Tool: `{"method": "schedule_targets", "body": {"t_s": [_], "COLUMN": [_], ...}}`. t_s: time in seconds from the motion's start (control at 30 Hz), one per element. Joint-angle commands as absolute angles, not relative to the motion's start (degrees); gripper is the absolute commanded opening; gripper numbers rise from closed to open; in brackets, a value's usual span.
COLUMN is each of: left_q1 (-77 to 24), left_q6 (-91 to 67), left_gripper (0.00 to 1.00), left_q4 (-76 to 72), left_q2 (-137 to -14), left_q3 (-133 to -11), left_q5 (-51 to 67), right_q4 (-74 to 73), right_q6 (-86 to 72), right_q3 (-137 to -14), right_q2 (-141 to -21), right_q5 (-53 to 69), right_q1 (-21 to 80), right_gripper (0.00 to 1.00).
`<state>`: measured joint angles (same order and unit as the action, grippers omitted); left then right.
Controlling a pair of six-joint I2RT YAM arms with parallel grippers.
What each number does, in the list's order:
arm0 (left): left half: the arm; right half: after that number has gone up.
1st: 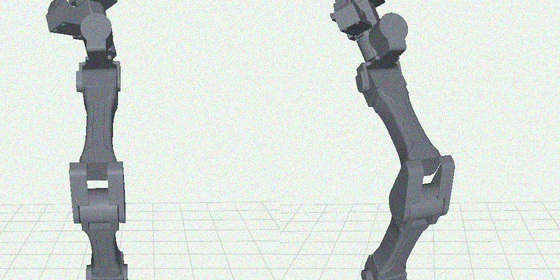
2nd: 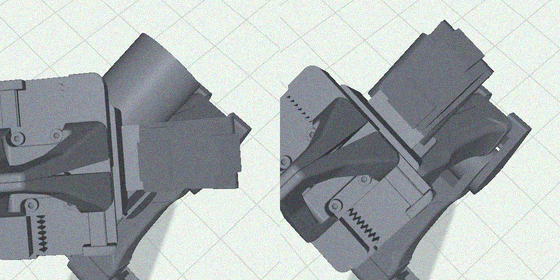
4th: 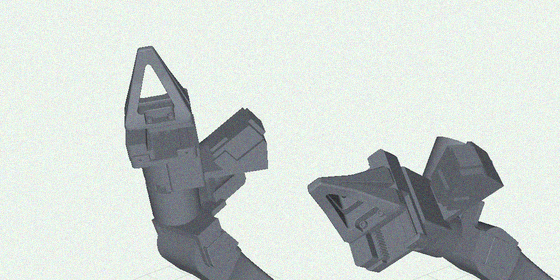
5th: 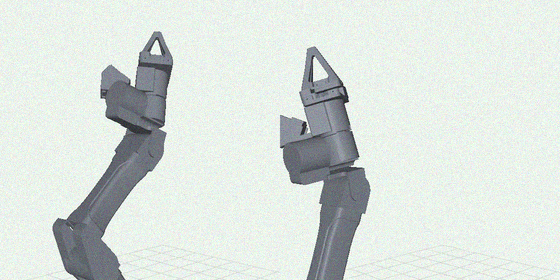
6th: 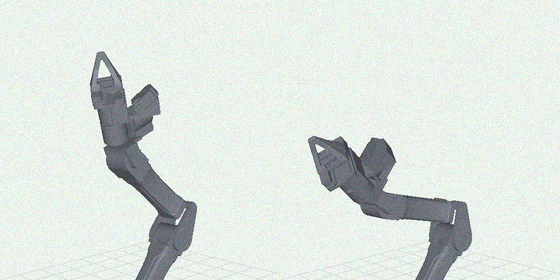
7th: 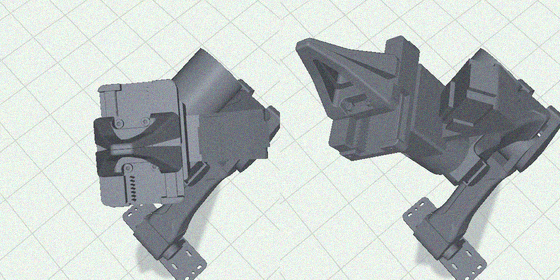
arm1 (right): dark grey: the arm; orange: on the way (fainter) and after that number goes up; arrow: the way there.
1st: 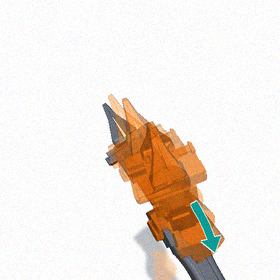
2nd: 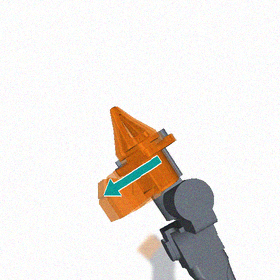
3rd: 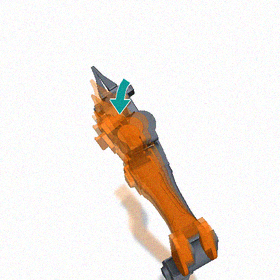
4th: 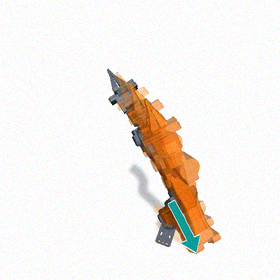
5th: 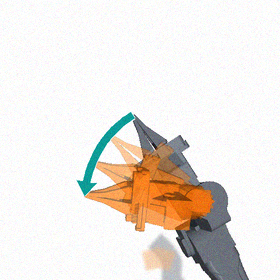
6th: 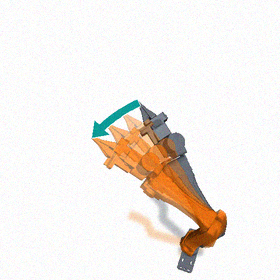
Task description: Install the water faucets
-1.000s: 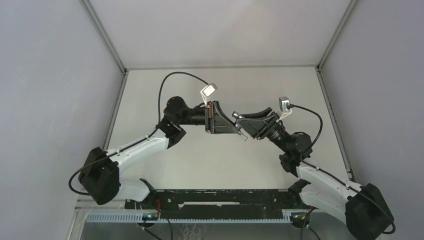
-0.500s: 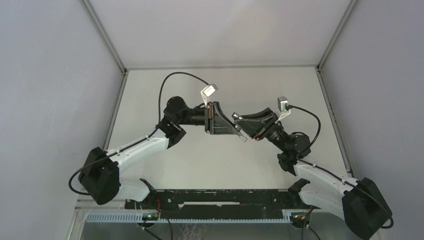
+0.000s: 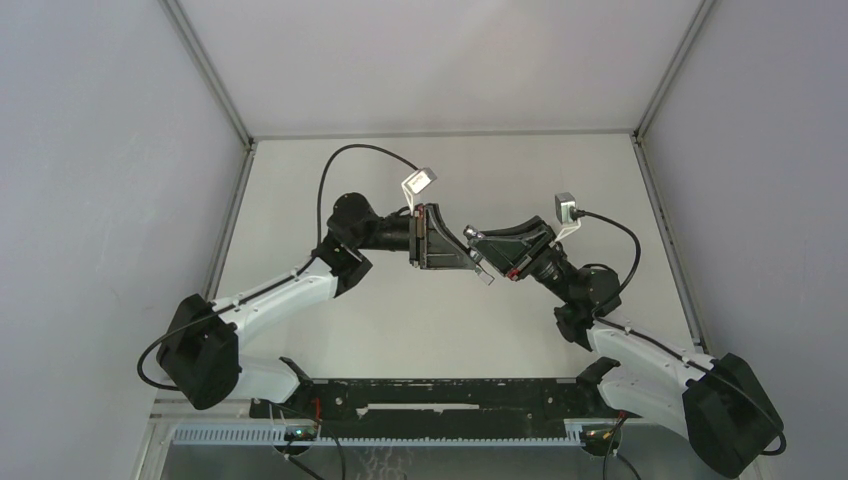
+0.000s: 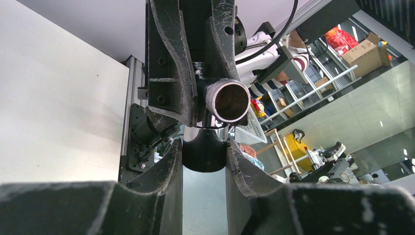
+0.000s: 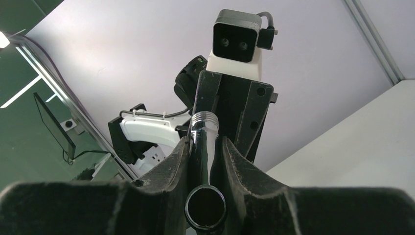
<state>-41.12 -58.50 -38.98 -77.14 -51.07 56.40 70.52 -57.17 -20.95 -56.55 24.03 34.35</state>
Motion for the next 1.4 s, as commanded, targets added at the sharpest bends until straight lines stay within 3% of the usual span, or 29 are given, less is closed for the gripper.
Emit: {"method": "schedule_targets", "body": {"t_s": [0.0, 0.1, 0.23, 0.37, 0.4, 0.53, 0.77, 0.87, 0.97, 1.1, 1.37], "left_q1": [-41.3, -41.3, -41.3, -40.9, -40.6, -39.8, -32.0, -31.7, -31.7, -32.6, -34.6], "left_q6": [-58.6, -58.6, -58.3, -52.9, -48.8, -29.7, -23.6, -21.6, -22.0, -22.8, -19.9], "left_gripper": [0.0, 0.0, 0.01, 0.58, 0.68, 0.86, 0.88, 0.88, 0.89, 0.99, 0.99], "left_q4": [-42.5, -42.5, -42.3, -33.2, -26.5, 2.5, 22.4, 30.5, 35.1, 36.3, 37.3], "left_q2": [-75.8, -75.8, -75.9, -75.0, -74.2, -70.1, -68.1, -71.9, -78.5, -86.4, -100.2], "left_q3": [-53.8, -53.7, -54.0, -56.2, -57.2, -63.8, -68.3, -71.8, -74.8, -77.6, -86.2], "left_q5": [56.6, 56.6, 56.8, 56.4, 55.9, 49.4, 29.6, 11.4, 2.5, -5.8, -6.5], "right_q4": [73.8, 73.1, 69.5, 63.4, 61.6, 51.7, 26.8, 19.7, 13.4, 6.6, -6.8], "right_q6": [-57.0, -56.9, -56.8, -54.6, -53.3, -49.2, -37.3, -33.1, -28.2, -21.9, -20.3], "right_q3": [-23.1, -23.1, -23.2, -23.1, -23.0, -23.0, -27.2, -28.9, -30.5, -30.7, -33.8], "right_q2": [-56.2, -56.3, -55.3, -52.4, -51.3, -45.4, -37.3, -35.6, -34.6, -33.8, -37.5], "right_q5": [23.8, 23.8, 23.3, 23.0, 22.9, 22.1, 19.8, 16.9, 13.9, 9.6, 5.9], "right_q1": [35.0, 35.0, 35.0, 34.9, 34.7, 33.1, 30.6, 30.5, 30.6, 31.4, 31.6], "right_gripper": [0.15, 0.0, 0.0, 0.0, 0.0, 0.0, 0.0, 0.0, 0.0, 0.0, 0.0]}}
